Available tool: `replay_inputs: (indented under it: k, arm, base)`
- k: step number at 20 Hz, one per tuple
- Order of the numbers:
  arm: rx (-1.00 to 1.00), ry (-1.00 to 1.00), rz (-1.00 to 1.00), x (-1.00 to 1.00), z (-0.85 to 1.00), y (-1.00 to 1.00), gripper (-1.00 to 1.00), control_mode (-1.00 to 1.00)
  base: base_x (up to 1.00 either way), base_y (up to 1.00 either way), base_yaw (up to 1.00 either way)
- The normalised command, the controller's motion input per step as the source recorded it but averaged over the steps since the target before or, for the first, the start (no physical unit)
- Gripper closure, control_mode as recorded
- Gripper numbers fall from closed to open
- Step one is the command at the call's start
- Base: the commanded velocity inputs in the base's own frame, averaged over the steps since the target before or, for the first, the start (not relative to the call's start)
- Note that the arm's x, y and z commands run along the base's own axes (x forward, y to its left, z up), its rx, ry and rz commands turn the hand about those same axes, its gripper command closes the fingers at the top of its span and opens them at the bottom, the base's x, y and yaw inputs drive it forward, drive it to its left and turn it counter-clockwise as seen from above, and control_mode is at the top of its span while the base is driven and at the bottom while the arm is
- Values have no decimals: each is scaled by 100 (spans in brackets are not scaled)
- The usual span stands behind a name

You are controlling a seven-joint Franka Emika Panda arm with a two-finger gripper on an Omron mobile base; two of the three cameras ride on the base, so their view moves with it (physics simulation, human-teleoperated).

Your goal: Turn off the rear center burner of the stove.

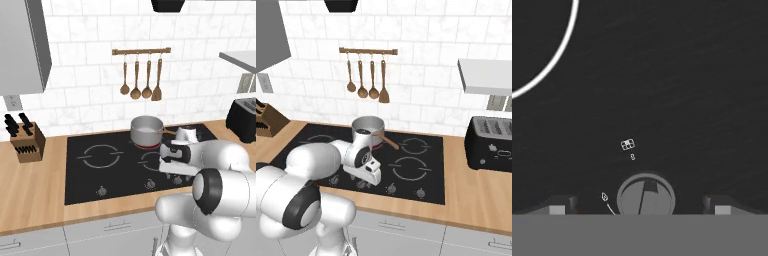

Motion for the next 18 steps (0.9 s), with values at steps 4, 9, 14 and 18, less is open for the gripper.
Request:
replay_inputs:
  k: [4, 9, 14, 18]
  arm:
    - [0, -1, 0, 0, -5, 0, -100, -100]
    - [0, 1, 0, 0, -1, 0, -100, -100]
    - [0, 1, 0, 0, 0, 0, 100, -100]
    - [0, 0, 0, 3, 0, 0, 100, -100]
  base:
    - [0, 0, 0]
    - [0, 0, 0]
    - [0, 0, 0]
    - [0, 0, 0]
